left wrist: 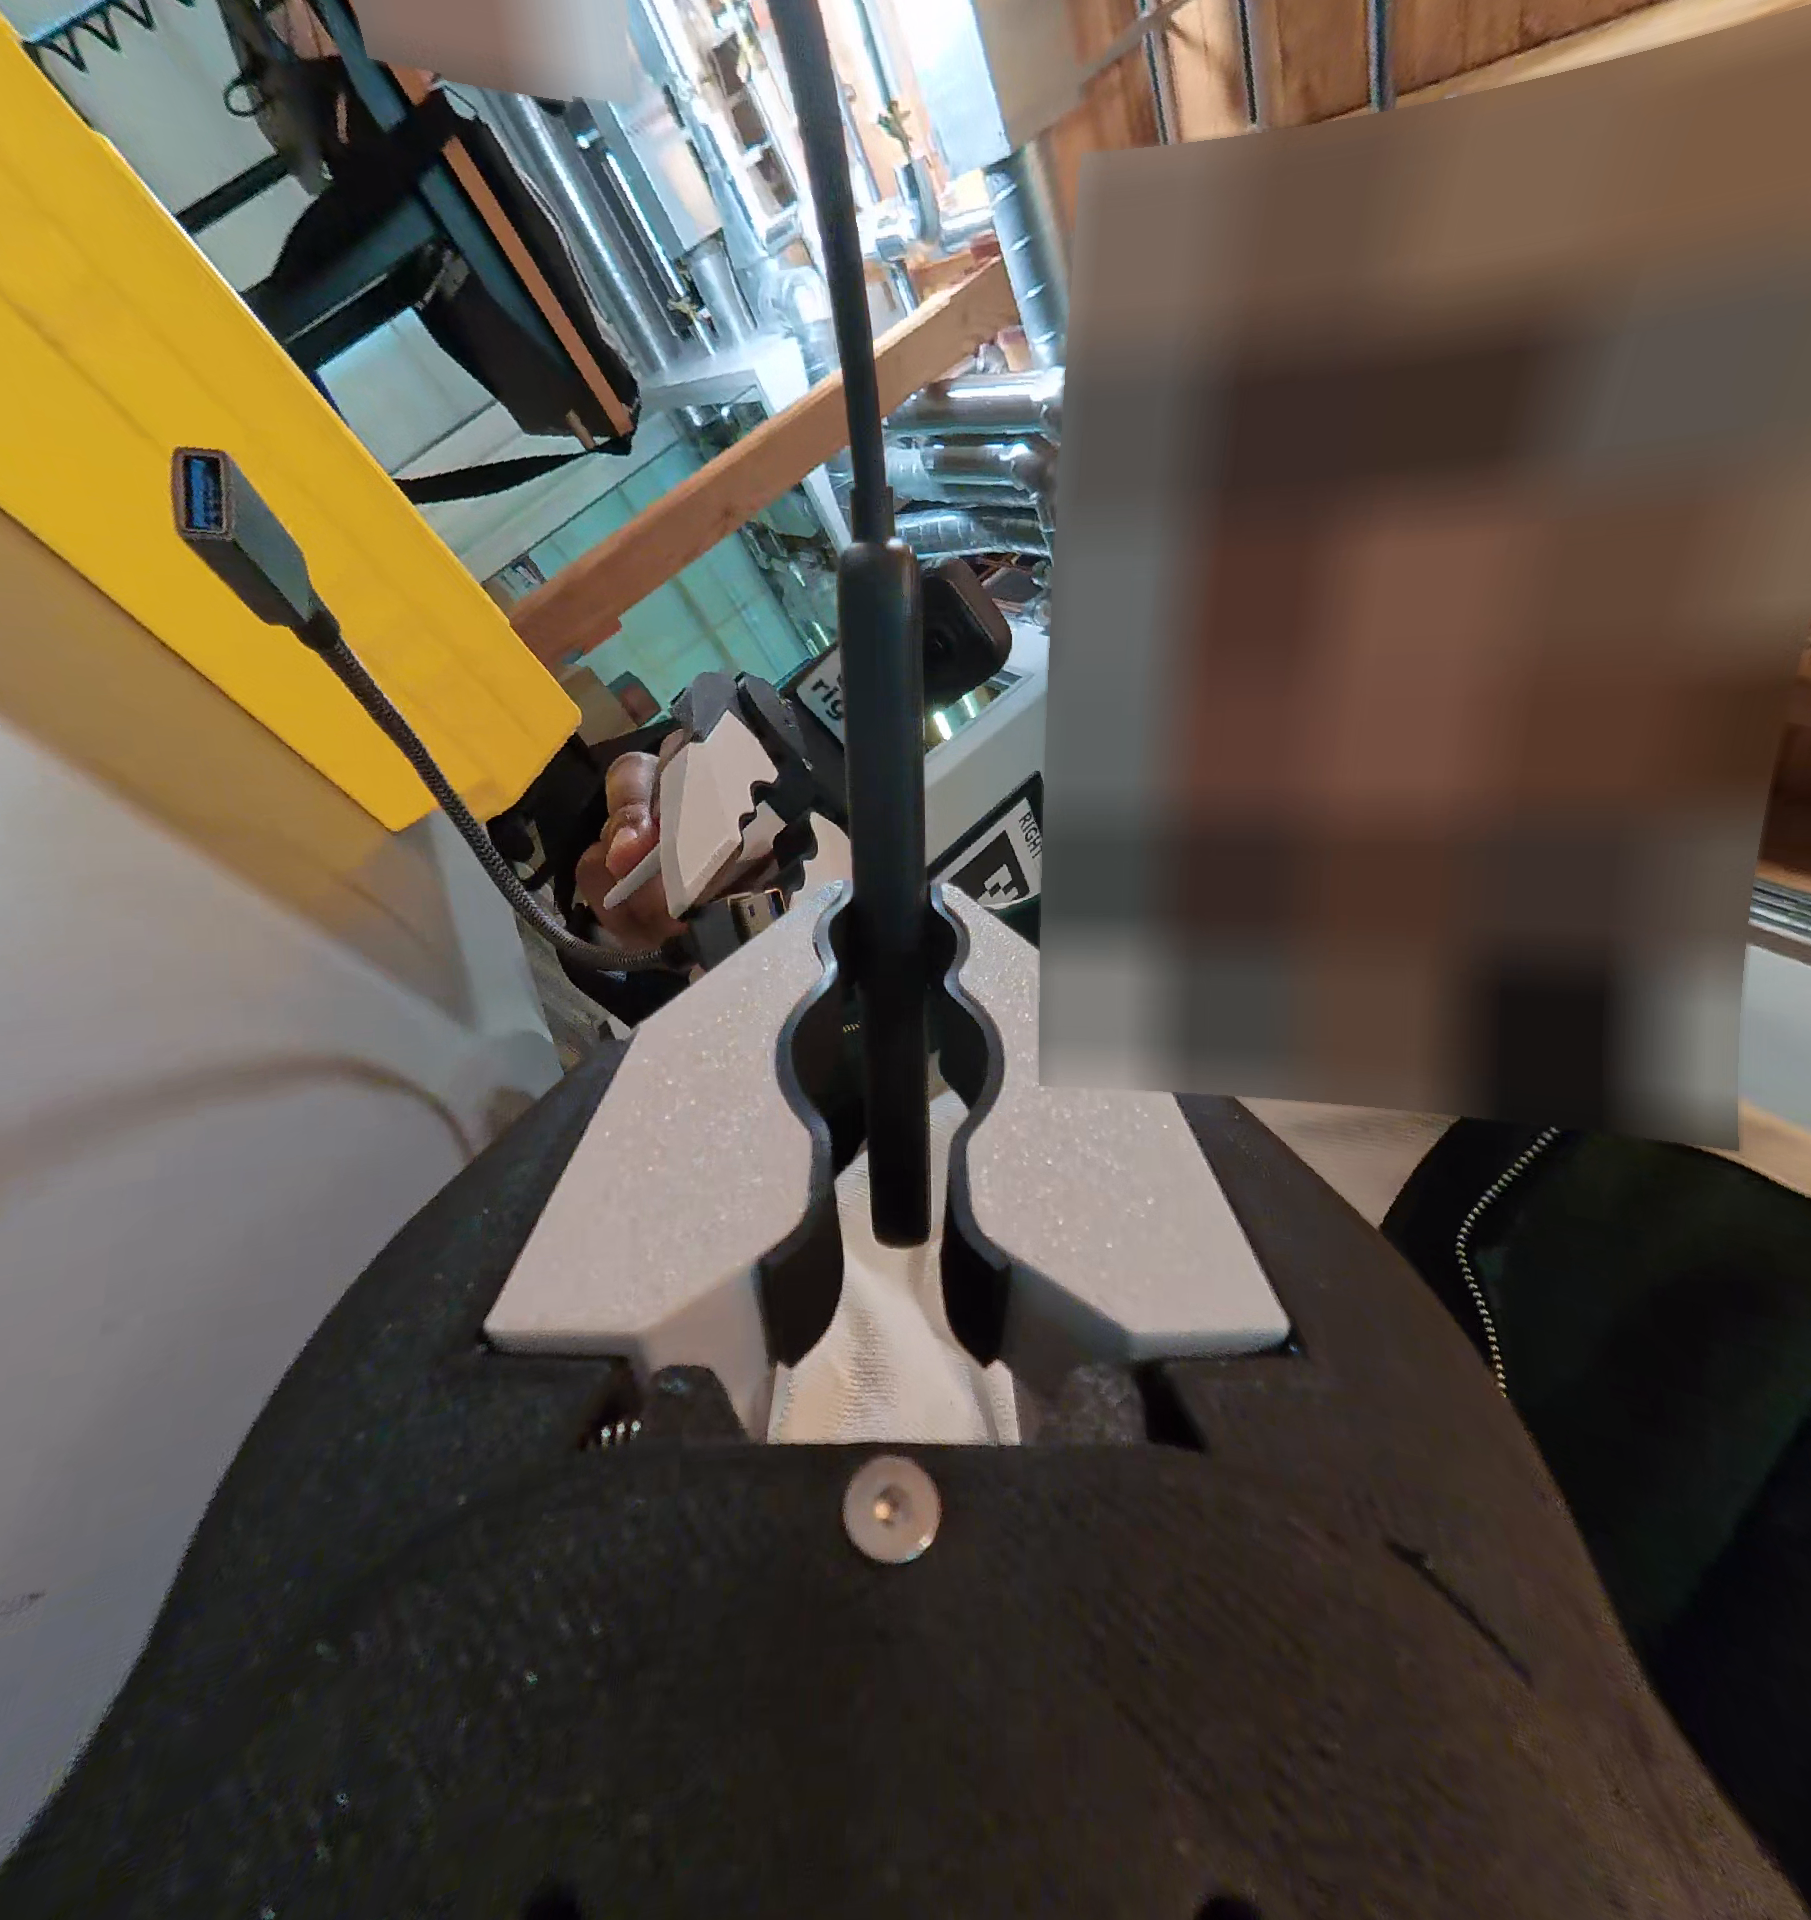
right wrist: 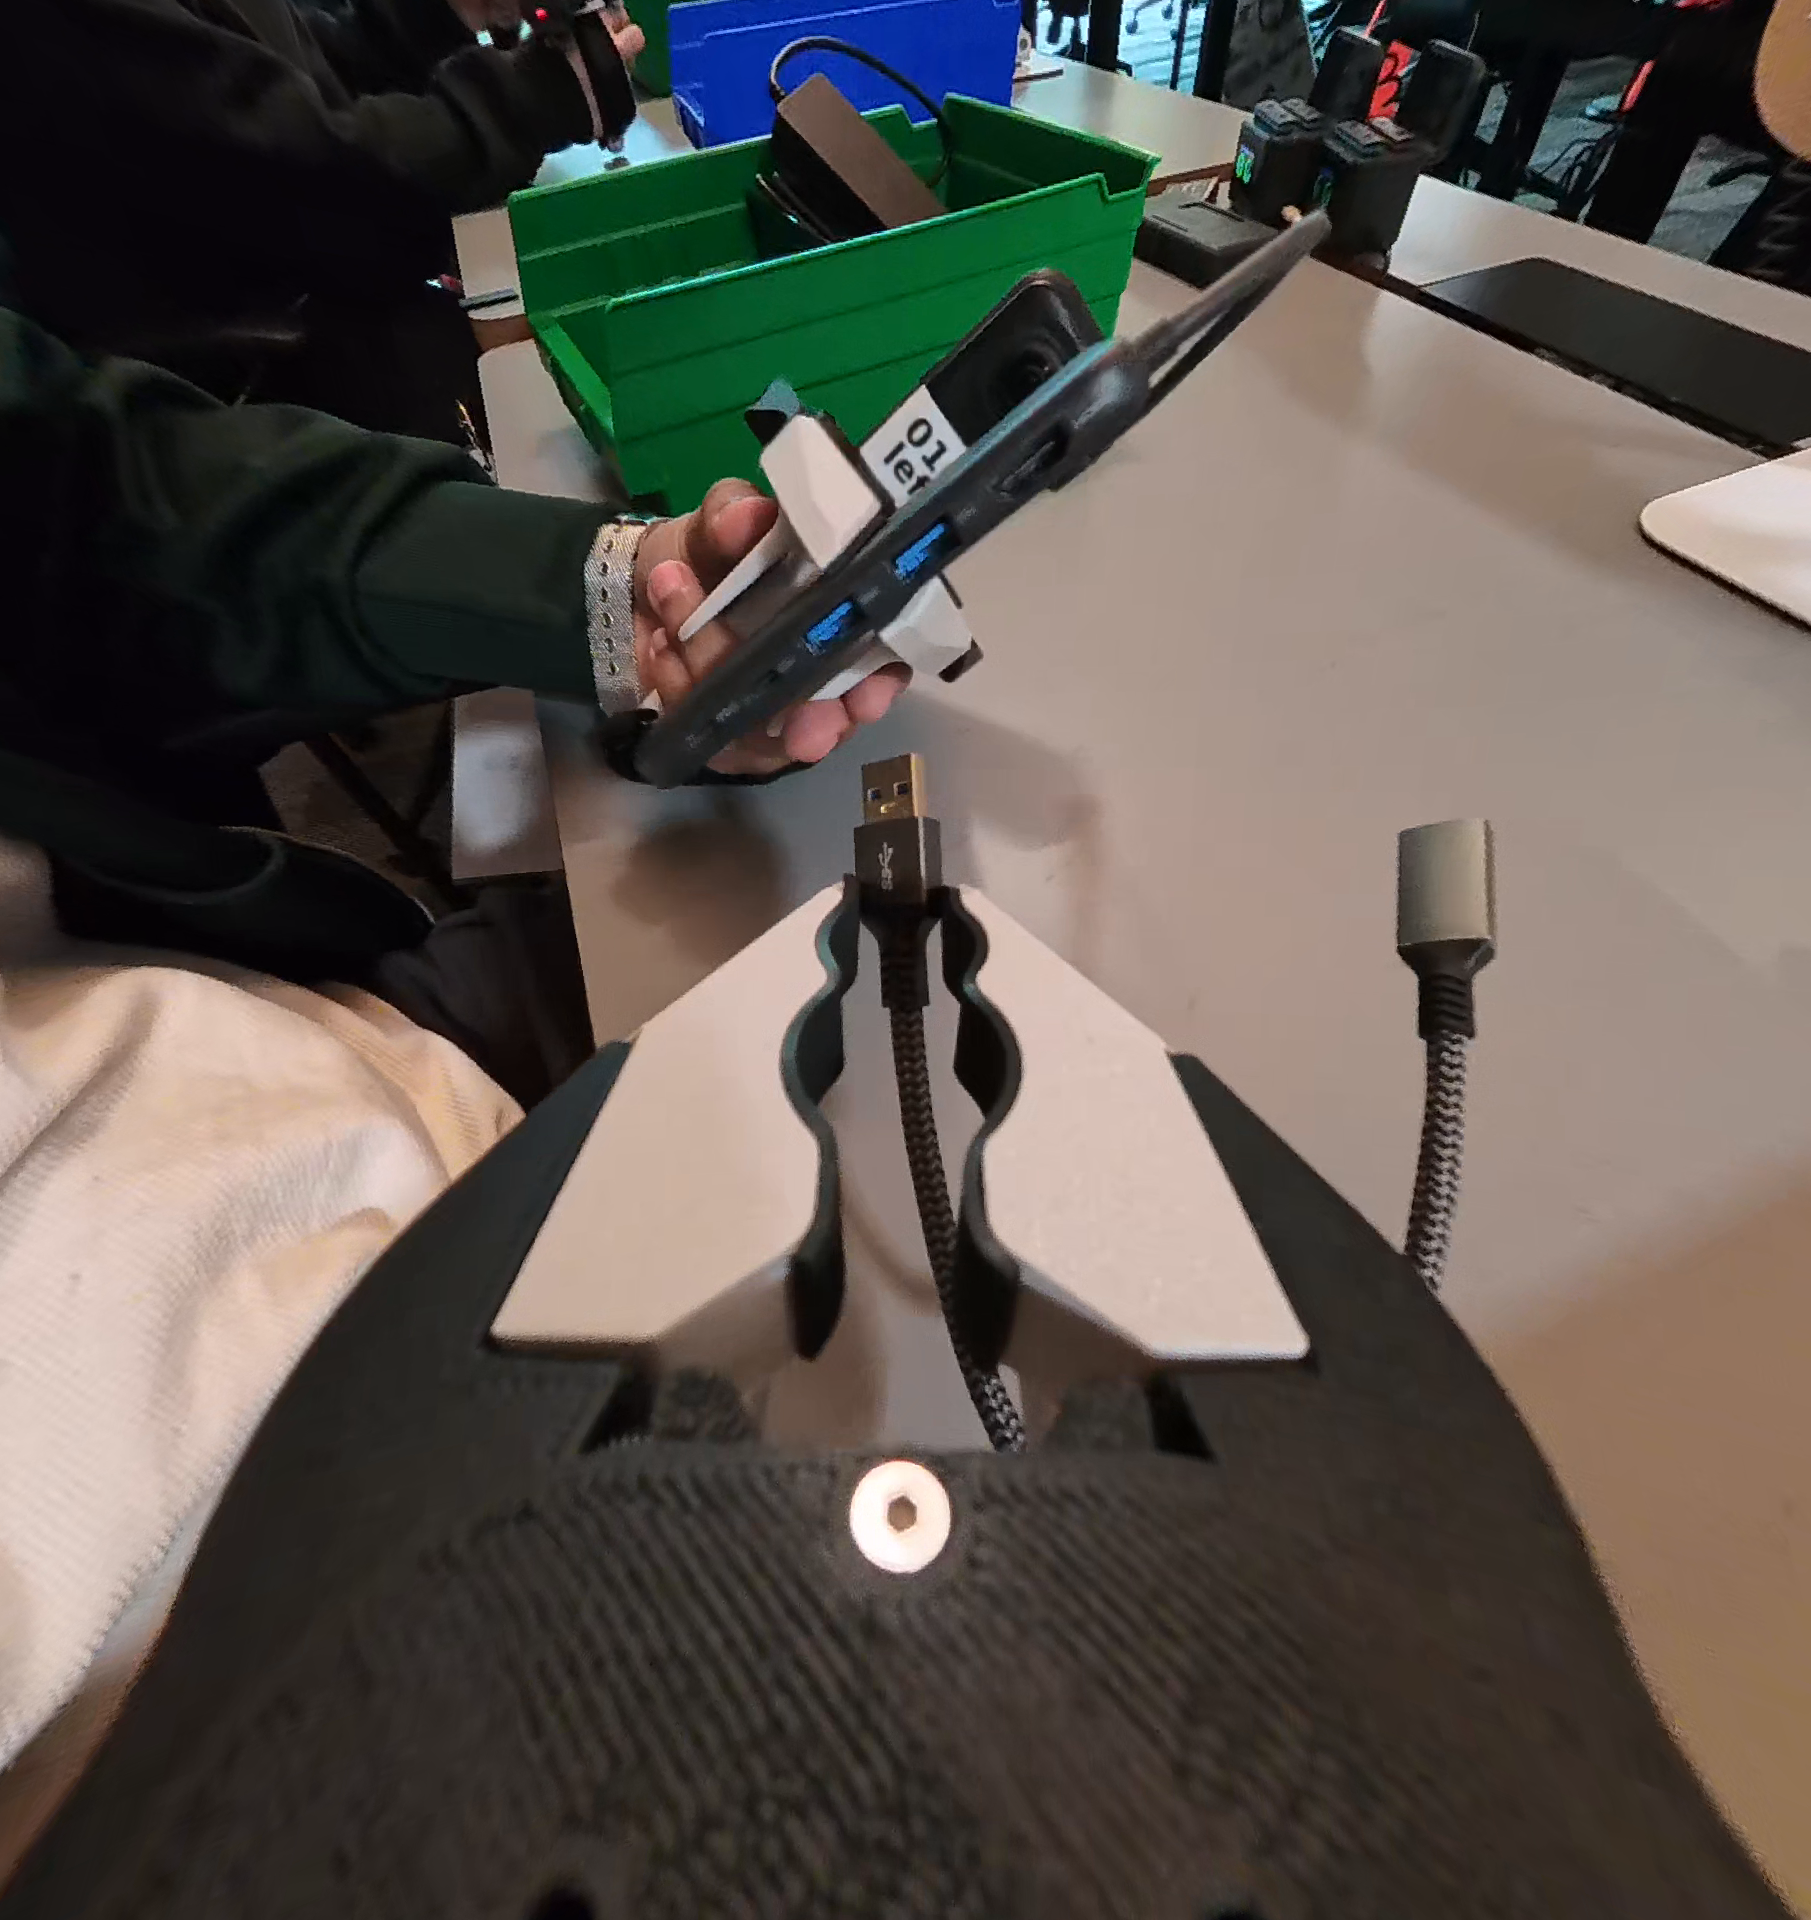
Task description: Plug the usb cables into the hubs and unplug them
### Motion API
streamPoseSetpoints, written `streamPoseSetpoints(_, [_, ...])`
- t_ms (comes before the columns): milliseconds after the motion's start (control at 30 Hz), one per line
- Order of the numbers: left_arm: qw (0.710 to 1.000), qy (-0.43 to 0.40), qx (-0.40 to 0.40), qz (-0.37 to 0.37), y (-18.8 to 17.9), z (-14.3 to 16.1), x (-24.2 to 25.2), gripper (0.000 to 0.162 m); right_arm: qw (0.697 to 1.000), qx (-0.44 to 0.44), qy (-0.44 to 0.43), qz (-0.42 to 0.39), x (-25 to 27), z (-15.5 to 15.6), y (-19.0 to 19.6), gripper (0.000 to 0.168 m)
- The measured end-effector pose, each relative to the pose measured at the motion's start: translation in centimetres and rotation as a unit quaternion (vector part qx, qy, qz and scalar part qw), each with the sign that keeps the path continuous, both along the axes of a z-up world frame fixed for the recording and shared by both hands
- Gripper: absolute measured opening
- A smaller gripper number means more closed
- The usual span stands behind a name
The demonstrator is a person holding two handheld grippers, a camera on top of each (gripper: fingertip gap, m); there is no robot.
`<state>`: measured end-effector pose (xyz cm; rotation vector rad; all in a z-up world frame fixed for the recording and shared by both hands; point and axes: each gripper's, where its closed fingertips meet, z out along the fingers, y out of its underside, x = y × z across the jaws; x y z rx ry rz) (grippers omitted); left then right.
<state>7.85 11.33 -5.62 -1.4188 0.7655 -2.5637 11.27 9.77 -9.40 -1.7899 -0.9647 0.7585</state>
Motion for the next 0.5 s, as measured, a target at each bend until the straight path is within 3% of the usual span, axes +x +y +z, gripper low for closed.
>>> streamPoseSetpoints(33, [1.0,0.0,0.003,-0.002,-0.1,0.0,0.1,0.008,1.0,-0.001,0.002,0.001,0.0,0.0,0.0,0.015])
streamPoseSetpoints(267, [1.0,0.001,0.011,0.001,-0.1,-0.1,0.1,0.008,1.0,0.009,0.017,0.014,-0.4,0.7,-0.6,0.015])
streamPoseSetpoints(500, [0.999,0.002,0.038,-0.003,-0.9,-0.1,0.1,0.008,0.99,0.1,0.069,0.068,-0.8,3.3,-2.2,0.015])
